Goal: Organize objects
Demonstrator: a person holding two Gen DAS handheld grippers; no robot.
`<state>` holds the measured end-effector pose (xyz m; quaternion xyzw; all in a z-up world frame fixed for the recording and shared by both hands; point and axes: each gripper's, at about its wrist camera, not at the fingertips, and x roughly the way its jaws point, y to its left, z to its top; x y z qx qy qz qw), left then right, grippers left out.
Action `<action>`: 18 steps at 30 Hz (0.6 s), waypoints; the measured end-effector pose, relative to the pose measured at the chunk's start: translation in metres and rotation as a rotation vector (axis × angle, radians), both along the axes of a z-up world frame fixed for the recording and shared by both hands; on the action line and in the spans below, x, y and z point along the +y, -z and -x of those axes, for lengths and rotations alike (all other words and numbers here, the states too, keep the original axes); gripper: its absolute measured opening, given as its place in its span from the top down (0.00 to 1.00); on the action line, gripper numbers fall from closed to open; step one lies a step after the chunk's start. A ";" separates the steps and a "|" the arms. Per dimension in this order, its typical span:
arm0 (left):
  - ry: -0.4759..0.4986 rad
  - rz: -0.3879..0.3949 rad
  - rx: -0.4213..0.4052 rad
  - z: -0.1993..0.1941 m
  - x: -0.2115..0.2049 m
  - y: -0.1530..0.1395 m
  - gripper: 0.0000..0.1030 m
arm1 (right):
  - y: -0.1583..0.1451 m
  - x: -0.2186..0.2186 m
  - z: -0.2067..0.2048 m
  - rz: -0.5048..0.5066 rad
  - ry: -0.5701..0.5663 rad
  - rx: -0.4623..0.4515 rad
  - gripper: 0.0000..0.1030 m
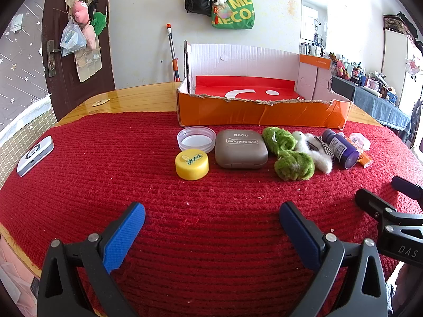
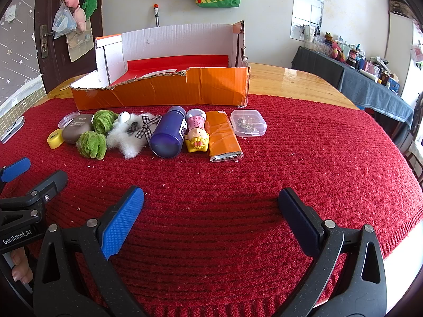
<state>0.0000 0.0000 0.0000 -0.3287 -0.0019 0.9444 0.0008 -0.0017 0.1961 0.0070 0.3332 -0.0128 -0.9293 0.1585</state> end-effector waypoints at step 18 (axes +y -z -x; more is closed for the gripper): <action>0.000 0.000 0.000 0.000 0.000 0.000 0.00 | -0.001 -0.001 -0.002 0.002 -0.003 0.000 0.00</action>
